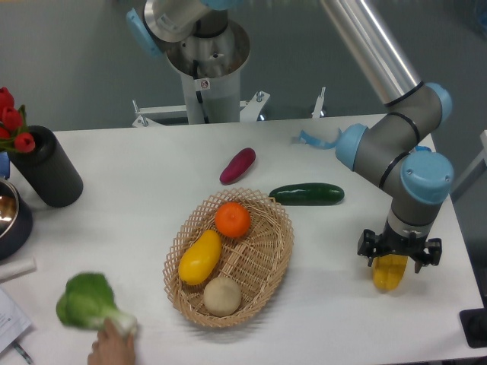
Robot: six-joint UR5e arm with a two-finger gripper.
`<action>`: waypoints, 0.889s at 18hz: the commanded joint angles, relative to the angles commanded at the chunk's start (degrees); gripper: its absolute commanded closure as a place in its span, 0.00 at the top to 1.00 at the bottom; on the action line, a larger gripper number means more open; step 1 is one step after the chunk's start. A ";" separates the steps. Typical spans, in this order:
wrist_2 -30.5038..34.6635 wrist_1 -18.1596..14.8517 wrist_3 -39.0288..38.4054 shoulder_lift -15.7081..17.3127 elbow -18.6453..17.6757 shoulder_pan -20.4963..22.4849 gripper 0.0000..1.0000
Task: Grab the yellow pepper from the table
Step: 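Lower the open gripper onto the yellow bell pepper and close it, then lift the gripped yellow bell pepper up off the table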
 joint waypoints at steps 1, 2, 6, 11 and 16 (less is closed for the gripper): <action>1.84 0.09 0.17 -0.44 -0.09 -0.61 0.90; 2.81 0.09 0.18 -0.53 -0.09 -0.79 0.75; 2.91 0.00 0.09 -0.27 0.00 -0.88 0.25; 2.65 -0.26 0.00 1.31 -0.09 -0.70 0.17; 1.60 -0.53 0.18 4.56 -1.32 0.43 0.18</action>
